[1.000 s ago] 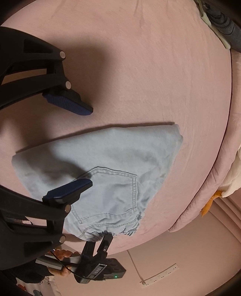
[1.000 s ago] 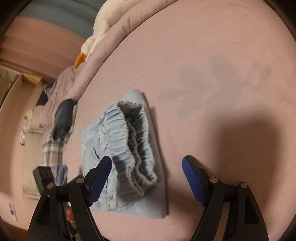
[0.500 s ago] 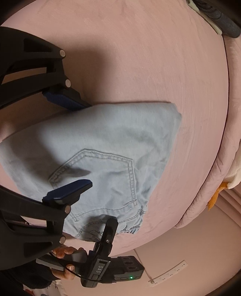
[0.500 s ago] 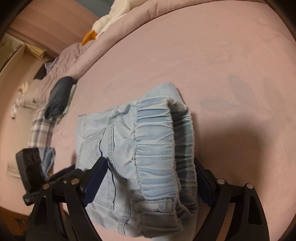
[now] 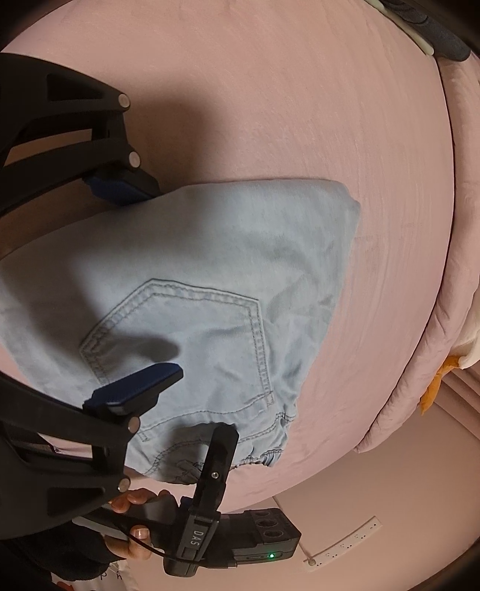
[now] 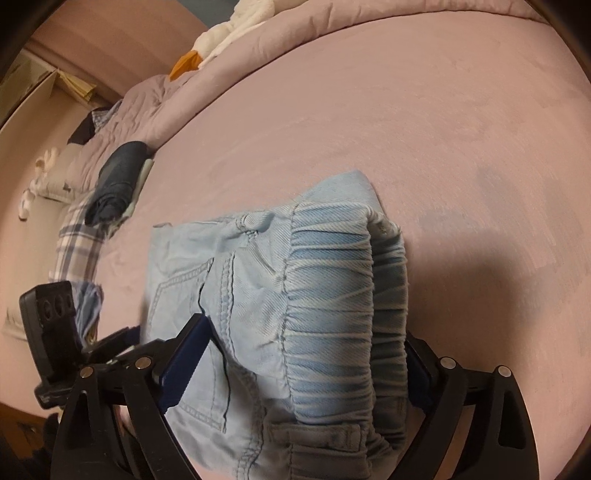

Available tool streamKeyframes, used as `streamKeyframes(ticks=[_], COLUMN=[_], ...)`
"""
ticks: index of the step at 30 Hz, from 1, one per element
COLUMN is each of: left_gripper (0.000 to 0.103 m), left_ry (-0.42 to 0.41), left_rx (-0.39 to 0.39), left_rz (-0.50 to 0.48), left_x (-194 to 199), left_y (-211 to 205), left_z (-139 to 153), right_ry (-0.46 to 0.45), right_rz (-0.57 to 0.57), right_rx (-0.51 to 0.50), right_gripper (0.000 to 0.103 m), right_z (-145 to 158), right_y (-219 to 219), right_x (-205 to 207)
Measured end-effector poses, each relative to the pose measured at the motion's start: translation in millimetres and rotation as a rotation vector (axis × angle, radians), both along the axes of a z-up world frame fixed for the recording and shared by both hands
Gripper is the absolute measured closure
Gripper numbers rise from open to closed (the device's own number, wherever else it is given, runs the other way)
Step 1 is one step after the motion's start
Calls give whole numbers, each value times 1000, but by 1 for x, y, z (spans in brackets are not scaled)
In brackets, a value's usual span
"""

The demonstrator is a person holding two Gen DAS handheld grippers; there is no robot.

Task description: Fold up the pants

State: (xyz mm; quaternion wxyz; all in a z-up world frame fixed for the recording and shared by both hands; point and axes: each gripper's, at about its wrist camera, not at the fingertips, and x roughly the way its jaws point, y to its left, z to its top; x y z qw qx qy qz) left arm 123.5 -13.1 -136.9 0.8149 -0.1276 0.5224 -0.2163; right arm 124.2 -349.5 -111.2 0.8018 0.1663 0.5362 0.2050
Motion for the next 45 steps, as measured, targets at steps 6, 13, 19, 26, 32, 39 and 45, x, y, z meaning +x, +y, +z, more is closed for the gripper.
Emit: streamKeyframes(ticks=[6, 13, 19, 26, 32, 39, 45], left_gripper=[23, 22, 22, 23, 26, 29, 31], left_ry=[-7, -16, -11, -17, -19, -39, -48], left_rx=[4, 21, 29, 60, 72, 107, 125], left_rz=[-9, -17, -13, -15, -14, -19, -16], left_x=[3, 2, 2, 2, 2, -1, -2], left_y=[-5, -9, -12, -20, -20, -23, -23], left_z=[0, 1, 2, 2, 2, 1, 1], right_ry=[-19, -35, -35, -40, -47, -53, -65], right_rz=[19, 26, 28, 24, 10, 3, 6], right_rx=[-6, -23, -35, -66, -84, -99, -118], right_gripper=[9, 9, 9, 9, 9, 9, 9], right_z=[0, 1, 1, 2, 2, 2, 2], right_y=[0, 2, 2, 5, 7, 12, 14], right_x=[-2, -5, -4, -5, -7, -10, -12])
